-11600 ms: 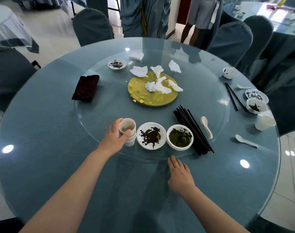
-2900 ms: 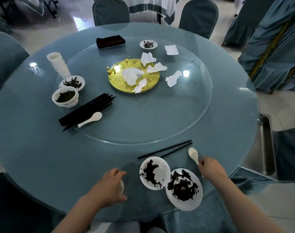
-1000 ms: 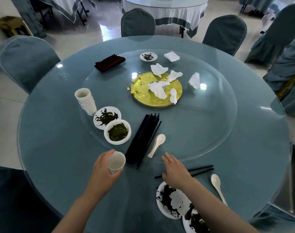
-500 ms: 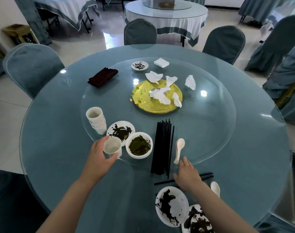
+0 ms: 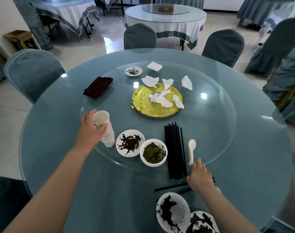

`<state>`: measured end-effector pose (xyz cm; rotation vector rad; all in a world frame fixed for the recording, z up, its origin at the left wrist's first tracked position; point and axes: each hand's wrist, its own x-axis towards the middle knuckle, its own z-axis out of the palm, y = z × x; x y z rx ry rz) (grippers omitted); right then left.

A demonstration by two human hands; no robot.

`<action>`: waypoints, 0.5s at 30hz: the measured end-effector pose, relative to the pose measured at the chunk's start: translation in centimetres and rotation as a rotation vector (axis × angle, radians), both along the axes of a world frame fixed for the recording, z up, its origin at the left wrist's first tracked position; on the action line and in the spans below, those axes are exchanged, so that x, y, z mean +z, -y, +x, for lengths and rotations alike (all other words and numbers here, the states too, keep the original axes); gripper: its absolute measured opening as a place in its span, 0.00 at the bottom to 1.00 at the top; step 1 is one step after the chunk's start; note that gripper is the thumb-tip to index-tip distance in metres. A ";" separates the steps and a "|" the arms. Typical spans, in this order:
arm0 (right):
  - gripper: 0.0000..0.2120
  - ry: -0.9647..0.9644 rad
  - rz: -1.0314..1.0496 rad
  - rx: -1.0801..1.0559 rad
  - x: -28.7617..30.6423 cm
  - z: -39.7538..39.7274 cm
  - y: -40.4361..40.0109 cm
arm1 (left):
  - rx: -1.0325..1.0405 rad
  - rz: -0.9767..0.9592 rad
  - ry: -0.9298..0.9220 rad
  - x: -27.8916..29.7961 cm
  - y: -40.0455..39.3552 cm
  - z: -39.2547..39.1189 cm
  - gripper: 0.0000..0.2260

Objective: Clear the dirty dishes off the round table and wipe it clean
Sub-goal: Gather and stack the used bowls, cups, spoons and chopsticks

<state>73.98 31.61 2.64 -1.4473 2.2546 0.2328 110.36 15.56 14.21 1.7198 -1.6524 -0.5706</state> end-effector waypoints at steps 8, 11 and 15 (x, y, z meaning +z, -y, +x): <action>0.37 -0.012 0.012 -0.008 0.0 -0.7 0.4 | -0.032 0.115 0.174 -2.7 1.0 0.3 0.31; 0.37 -0.007 0.012 -0.016 0.1 -0.7 0.5 | -0.082 0.107 0.281 -4.5 0.5 0.6 0.35; 0.37 0.007 0.012 -0.014 0.1 -1.1 0.4 | -0.107 0.149 0.464 -5.4 0.6 1.5 0.40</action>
